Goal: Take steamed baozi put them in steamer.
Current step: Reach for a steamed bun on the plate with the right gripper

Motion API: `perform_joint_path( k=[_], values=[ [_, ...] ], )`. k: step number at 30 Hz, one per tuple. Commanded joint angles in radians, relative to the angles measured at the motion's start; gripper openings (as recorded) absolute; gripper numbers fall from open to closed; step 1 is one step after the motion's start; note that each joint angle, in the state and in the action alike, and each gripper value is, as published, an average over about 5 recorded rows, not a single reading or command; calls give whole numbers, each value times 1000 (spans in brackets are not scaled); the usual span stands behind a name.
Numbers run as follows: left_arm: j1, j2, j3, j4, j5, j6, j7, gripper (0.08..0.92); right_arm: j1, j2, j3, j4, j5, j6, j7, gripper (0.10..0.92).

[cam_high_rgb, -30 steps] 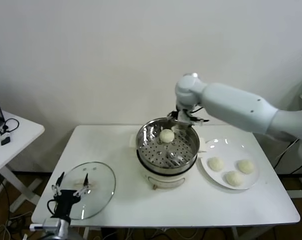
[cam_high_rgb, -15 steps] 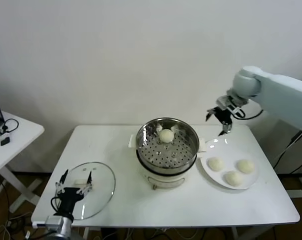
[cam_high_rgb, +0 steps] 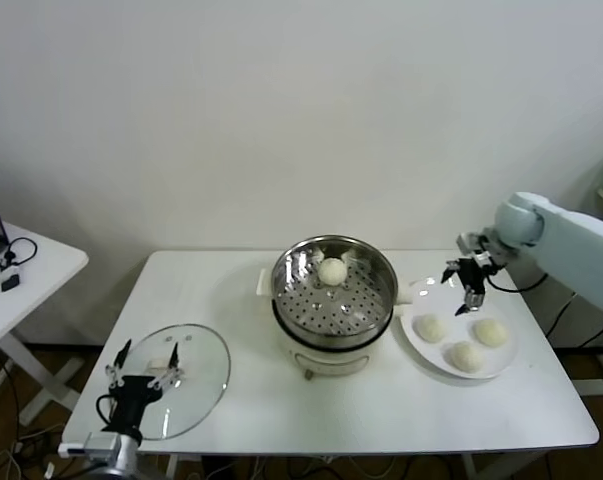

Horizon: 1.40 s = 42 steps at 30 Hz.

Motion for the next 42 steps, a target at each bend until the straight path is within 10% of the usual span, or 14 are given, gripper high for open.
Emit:
perform_joint_path(
  k=[1, 31, 42],
  values=[
    [-3, 1, 0, 5, -14, 6, -2, 823, -194, 73, 139, -117, -55, -34, 10, 823],
    [-9, -6, 4, 18, -13, 10, -6, 823, -214, 198, 197, -288, -120, 8, -7, 819],
    [-6, -9, 3, 14, -12, 10, -9, 823, -205, 193, 198, -278, -111, 9, -5, 681]
  ],
)
